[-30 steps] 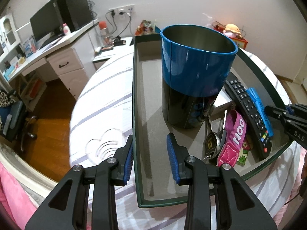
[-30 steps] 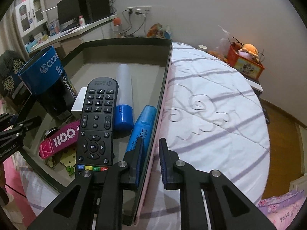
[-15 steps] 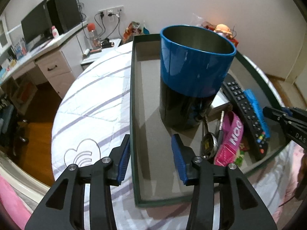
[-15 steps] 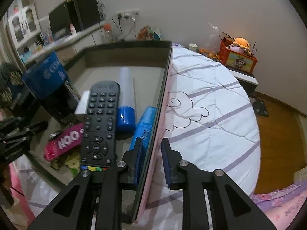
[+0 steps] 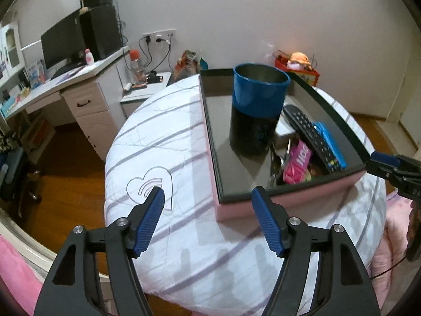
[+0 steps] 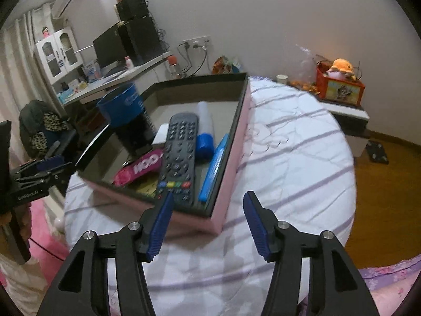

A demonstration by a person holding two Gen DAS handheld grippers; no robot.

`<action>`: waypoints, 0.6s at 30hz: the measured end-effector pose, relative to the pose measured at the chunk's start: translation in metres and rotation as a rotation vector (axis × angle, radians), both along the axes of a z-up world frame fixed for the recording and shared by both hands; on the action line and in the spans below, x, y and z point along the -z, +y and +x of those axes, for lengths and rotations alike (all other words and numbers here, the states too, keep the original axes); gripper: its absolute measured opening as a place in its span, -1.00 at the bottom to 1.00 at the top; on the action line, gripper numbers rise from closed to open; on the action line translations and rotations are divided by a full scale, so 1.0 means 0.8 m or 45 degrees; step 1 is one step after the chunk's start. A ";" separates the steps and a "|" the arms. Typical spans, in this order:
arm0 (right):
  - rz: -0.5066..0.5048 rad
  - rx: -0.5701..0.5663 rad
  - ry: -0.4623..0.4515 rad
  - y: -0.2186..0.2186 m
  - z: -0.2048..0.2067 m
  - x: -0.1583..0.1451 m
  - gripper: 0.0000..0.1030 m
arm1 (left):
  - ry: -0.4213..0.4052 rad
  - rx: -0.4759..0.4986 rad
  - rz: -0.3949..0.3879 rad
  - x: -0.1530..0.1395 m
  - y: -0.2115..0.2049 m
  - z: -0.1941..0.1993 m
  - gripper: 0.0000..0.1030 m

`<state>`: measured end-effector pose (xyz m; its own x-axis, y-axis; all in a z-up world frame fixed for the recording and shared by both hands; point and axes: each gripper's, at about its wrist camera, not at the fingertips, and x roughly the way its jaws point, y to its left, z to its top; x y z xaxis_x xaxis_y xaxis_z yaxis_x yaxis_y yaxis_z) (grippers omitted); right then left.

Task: Organize rigid objects

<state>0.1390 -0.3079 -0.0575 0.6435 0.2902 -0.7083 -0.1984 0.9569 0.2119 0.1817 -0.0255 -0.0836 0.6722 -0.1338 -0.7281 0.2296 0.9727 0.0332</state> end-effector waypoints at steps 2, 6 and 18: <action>-0.014 -0.017 0.005 0.003 -0.003 0.005 0.11 | 0.009 0.027 0.024 0.004 -0.007 -0.001 0.38; -0.006 -0.031 0.039 0.008 -0.004 0.017 0.11 | 0.036 0.031 0.032 0.014 -0.017 0.002 0.37; -0.071 -0.013 0.054 0.038 0.004 0.026 0.22 | 0.091 0.011 0.001 0.032 -0.017 0.020 0.46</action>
